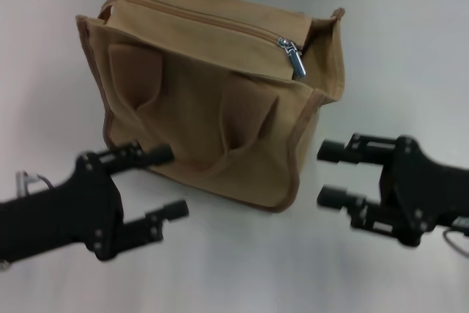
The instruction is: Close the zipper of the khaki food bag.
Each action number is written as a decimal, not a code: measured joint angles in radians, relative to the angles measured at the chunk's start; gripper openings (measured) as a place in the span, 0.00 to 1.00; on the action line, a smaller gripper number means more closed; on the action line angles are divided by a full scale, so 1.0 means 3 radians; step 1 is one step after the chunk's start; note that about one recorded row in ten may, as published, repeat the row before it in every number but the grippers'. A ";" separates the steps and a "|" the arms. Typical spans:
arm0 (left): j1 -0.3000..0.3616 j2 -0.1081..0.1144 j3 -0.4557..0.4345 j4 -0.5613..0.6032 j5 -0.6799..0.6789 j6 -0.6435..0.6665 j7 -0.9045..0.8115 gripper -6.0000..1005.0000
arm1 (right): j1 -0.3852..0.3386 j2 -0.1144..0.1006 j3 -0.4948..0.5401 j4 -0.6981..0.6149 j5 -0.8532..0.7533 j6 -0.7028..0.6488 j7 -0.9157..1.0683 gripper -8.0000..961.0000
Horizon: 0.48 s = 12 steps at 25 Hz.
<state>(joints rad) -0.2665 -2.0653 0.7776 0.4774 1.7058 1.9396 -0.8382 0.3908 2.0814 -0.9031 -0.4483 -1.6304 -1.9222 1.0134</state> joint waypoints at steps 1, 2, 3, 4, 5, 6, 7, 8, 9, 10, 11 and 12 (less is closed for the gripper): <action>0.0003 -0.0001 0.0001 -0.0050 0.0045 -0.0028 0.0012 0.66 | 0.0005 0.0000 -0.0033 0.0062 -0.0018 0.0001 -0.0093 0.51; 0.0007 -0.0001 0.0003 -0.0171 0.0101 -0.0088 0.0089 0.66 | 0.0014 0.0001 -0.0074 0.0159 -0.0064 0.0010 -0.0245 0.52; 0.0007 -0.0001 0.0003 -0.0171 0.0101 -0.0088 0.0089 0.67 | 0.0014 0.0001 -0.0074 0.0159 -0.0064 0.0010 -0.0245 0.53; 0.0014 -0.0004 0.0004 -0.0284 0.0147 -0.0151 0.0220 0.67 | 0.0017 0.0003 -0.0079 0.0216 -0.0113 0.0042 -0.0335 0.54; 0.0014 -0.0004 0.0004 -0.0284 0.0147 -0.0151 0.0220 0.67 | 0.0017 0.0003 -0.0079 0.0216 -0.0113 0.0042 -0.0335 0.55; 0.0016 -0.0005 0.0005 -0.0314 0.0159 -0.0168 0.0249 0.67 | 0.0016 0.0004 -0.0079 0.0241 -0.0130 0.0080 -0.0383 0.56; 0.0021 -0.0007 0.0006 -0.0390 0.0185 -0.0222 0.0298 0.67 | 0.0004 0.0008 -0.0073 0.0297 -0.0137 0.0171 -0.0481 0.57; 0.0021 -0.0007 0.0006 -0.0390 0.0185 -0.0222 0.0298 0.68 | 0.0004 0.0008 -0.0073 0.0297 -0.0137 0.0171 -0.0481 0.57; 0.0029 -0.0007 0.0006 -0.0440 0.0192 -0.0244 0.0306 0.68 | -0.0010 0.0010 -0.0071 0.0366 -0.0137 0.0255 -0.0578 0.58; 0.0029 -0.0007 0.0006 -0.0440 0.0192 -0.0244 0.0306 0.68 | -0.0010 0.0010 -0.0071 0.0366 -0.0137 0.0255 -0.0578 0.59; 0.0033 -0.0007 0.0008 -0.0458 0.0194 -0.0244 0.0313 0.68 | -0.0009 0.0011 -0.0073 0.0397 -0.0136 0.0283 -0.0616 0.59; 0.0038 -0.0008 0.0009 -0.0475 0.0197 -0.0237 0.0328 0.68 | -0.0004 0.0011 -0.0077 0.0444 -0.0137 0.0322 -0.0666 0.60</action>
<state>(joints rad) -0.2552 -2.0677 0.7804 0.3351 1.7649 1.8684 -0.7399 0.3898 2.0847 -0.9262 -0.3149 -1.6714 -1.8256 0.8137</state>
